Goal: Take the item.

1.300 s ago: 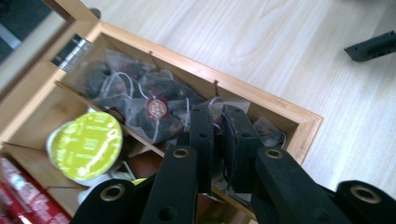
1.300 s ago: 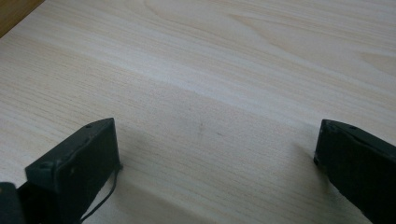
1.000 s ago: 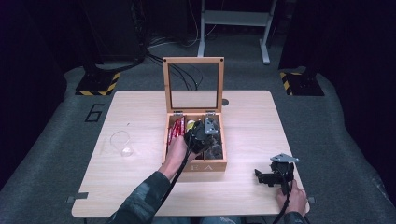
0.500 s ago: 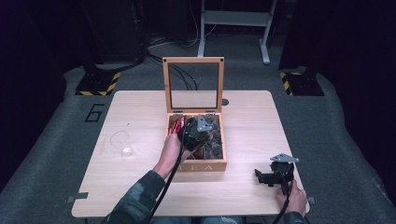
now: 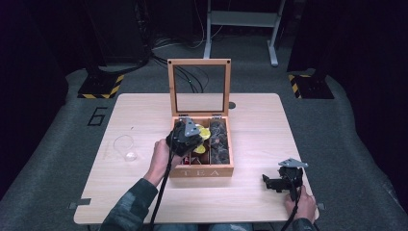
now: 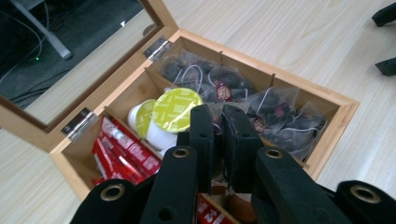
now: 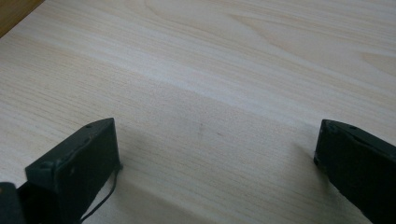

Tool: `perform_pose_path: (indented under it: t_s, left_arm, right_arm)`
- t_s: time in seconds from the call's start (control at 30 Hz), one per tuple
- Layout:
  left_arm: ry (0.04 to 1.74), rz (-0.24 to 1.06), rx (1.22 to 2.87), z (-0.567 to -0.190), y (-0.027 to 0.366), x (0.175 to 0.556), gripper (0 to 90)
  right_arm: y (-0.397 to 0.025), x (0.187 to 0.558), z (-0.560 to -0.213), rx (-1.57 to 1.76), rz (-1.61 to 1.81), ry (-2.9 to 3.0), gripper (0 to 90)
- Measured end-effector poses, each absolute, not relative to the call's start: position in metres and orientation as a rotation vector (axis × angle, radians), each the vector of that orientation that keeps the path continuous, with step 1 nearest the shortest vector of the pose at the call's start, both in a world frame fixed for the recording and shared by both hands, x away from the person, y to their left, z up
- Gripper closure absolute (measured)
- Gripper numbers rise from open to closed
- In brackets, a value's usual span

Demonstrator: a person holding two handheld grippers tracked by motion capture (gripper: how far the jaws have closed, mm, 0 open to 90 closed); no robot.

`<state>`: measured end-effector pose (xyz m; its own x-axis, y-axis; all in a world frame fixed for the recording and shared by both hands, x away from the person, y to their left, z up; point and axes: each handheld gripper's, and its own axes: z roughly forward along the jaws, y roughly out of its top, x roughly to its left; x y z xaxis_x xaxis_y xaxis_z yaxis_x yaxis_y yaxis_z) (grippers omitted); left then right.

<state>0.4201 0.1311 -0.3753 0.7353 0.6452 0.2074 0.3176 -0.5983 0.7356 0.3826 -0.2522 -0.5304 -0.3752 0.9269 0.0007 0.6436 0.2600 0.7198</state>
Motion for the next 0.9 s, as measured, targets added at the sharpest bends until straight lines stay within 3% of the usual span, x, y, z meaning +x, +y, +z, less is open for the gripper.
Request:
perform_pose_path:
  t_s: [0.9]
  left_arm:
    - [0.855, 0.711, 2.123, -0.370, 0.201, 0.414, 82.6]
  right_arm:
    - [-0.252, 0.383, -0.530, 1.425, 0.898, 2.112, 0.0]
